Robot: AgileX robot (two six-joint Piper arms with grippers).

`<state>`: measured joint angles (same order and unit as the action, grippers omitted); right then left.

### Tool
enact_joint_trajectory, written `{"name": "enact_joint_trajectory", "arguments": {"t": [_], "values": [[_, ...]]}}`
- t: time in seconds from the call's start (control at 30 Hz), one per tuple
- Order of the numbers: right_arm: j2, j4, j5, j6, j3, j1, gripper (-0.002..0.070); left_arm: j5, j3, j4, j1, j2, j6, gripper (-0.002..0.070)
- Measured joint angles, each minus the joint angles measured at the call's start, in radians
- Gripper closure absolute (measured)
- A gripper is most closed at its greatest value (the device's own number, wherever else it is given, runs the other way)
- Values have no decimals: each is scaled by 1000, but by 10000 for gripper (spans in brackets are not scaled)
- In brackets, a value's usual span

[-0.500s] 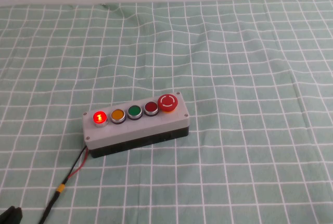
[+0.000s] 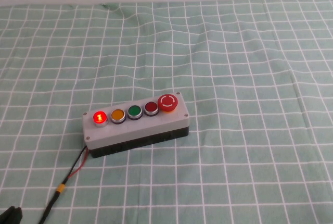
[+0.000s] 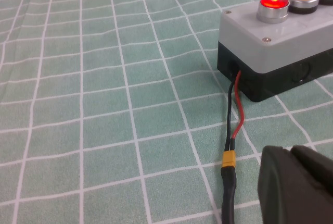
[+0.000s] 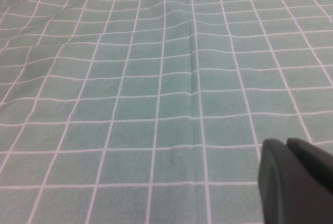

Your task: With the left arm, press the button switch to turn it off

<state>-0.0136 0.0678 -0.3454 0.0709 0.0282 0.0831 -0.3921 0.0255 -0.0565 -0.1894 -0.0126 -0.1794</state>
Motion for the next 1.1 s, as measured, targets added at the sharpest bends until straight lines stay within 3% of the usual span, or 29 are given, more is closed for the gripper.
{"name": "enact_joint_trajectory", "arguments": {"t": [0.57,0.87,1.1], "values": [[0,0,0,0,0,0,692,8,0,0,0,0,4,678],[0,0,0,0,0,0,692,158,0,0,0,0,4,678],[0,0,0,0,0,0,692,172,0,-11,0,0,4,678]]}}
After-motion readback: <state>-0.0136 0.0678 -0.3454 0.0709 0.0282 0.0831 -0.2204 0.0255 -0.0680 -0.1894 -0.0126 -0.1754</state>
